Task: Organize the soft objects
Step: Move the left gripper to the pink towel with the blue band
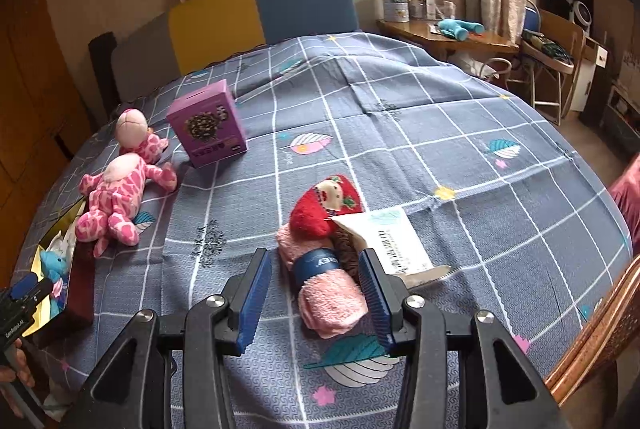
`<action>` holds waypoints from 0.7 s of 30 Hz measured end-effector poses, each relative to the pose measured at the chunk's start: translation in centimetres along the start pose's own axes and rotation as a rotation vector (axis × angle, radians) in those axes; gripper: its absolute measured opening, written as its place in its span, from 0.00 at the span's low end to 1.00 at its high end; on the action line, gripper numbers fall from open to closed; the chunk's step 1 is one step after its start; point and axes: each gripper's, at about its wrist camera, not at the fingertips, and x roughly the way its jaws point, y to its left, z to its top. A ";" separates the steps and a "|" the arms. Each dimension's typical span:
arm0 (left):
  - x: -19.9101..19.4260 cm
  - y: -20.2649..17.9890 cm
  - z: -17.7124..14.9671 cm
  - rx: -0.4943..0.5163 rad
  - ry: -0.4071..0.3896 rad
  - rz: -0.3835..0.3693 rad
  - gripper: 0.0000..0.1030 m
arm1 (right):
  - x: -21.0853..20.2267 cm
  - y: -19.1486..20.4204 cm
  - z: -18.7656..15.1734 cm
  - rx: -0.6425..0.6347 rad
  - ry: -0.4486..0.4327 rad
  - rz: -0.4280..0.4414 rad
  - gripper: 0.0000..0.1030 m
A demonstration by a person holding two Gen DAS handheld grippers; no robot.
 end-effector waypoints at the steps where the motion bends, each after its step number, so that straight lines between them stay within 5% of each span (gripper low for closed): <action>1: 0.2 -0.5 0.2 0.010 0.003 -0.009 0.65 | 0.1 -0.4 0.0 0.013 -0.001 -0.001 0.44; 11: 2.0 -4.4 2.0 0.087 0.019 -0.080 0.65 | 0.2 -3.8 -0.3 0.153 -0.026 0.054 0.44; 21: 4.7 -9.6 4.0 0.131 0.080 -0.232 0.64 | -1.7 -4.4 -0.5 0.200 -0.160 0.082 0.44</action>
